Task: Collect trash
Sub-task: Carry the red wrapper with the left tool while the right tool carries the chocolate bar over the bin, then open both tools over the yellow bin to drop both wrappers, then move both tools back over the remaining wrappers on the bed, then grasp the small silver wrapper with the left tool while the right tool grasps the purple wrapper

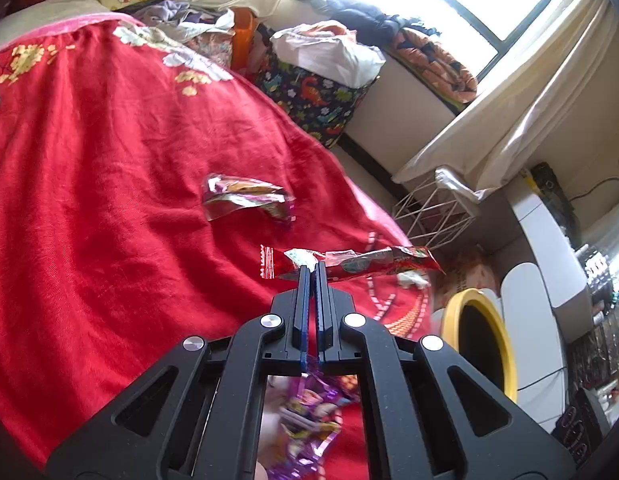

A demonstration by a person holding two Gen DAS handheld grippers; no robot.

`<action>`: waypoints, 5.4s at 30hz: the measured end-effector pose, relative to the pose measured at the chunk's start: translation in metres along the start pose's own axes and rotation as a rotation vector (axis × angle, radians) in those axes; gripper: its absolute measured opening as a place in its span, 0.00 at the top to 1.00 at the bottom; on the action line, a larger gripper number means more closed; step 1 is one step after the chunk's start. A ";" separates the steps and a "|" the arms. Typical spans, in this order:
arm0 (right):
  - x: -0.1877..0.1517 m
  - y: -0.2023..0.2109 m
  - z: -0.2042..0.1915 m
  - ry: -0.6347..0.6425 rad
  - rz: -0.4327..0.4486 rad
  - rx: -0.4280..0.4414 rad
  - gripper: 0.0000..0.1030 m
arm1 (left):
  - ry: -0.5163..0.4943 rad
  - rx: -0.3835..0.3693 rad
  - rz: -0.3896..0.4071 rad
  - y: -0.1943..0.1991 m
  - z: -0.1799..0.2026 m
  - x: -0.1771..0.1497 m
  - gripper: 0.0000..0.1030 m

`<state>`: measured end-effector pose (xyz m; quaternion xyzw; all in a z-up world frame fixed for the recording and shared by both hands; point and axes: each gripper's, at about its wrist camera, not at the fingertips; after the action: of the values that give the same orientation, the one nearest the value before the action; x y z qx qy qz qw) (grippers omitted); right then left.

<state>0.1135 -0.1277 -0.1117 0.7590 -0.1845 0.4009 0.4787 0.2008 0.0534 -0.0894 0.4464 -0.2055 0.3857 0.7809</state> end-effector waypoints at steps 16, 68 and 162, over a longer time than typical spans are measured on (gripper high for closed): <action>0.014 0.044 0.039 -0.085 0.103 -0.073 0.81 | -0.063 -0.085 0.031 0.022 0.051 -0.001 1.00; -0.001 0.128 0.172 -0.374 0.271 -0.336 0.81 | -0.402 -0.183 -0.039 0.005 0.176 -0.061 1.00; 0.031 -0.007 -0.022 -0.043 0.070 0.006 0.22 | -0.058 0.187 0.066 0.001 -0.026 0.032 0.16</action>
<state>0.1277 -0.1015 -0.0861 0.7619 -0.2198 0.4017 0.4581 0.2192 0.0891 -0.0814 0.5213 -0.2059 0.4157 0.7163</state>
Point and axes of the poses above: each gripper's, at about its wrist camera, not at the fingertips, and y roughly against the way its jaws point, z to its right, x to its top, and after that the axes turned 9 degrees about z, right-handed
